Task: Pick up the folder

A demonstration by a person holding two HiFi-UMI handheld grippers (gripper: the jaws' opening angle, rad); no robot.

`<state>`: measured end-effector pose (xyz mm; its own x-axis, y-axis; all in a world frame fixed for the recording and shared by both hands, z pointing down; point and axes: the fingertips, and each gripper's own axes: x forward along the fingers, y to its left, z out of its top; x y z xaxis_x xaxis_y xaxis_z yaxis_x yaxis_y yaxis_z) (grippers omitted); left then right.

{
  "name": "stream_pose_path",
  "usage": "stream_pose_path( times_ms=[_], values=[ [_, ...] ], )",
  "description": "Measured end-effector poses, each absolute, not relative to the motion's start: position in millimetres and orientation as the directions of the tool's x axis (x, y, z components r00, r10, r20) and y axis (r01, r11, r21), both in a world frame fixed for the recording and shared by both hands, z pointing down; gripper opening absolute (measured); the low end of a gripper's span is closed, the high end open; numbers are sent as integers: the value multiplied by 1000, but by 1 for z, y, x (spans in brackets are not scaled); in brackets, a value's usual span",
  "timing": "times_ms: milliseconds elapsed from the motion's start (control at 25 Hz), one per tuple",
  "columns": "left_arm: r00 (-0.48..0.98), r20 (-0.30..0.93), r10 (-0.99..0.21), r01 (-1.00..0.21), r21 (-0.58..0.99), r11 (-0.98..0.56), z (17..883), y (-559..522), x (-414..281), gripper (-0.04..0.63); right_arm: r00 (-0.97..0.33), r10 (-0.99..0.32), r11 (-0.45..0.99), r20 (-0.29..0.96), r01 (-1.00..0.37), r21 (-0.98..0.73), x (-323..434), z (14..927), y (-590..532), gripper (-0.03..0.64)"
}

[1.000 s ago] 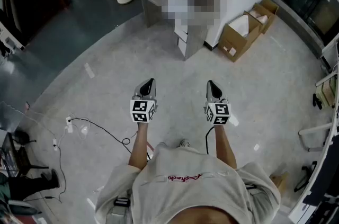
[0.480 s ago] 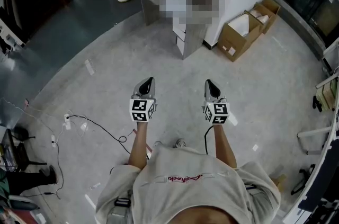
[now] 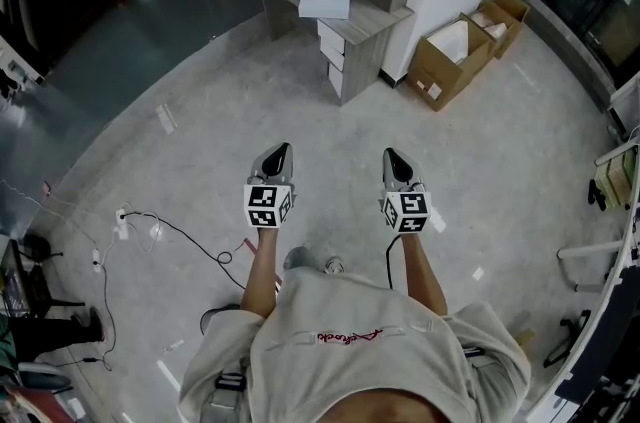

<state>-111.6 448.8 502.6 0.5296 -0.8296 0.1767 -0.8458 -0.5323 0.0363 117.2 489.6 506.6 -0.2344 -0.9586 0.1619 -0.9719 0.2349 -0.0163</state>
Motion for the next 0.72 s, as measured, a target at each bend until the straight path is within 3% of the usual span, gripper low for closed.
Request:
stream_pose_path(
  times_ms=[720],
  values=[
    [549,174,-817,-834,54,-549,522,371,-107,0,-251,-953,254,170,-967,-2,106,523,412,6]
  ],
)
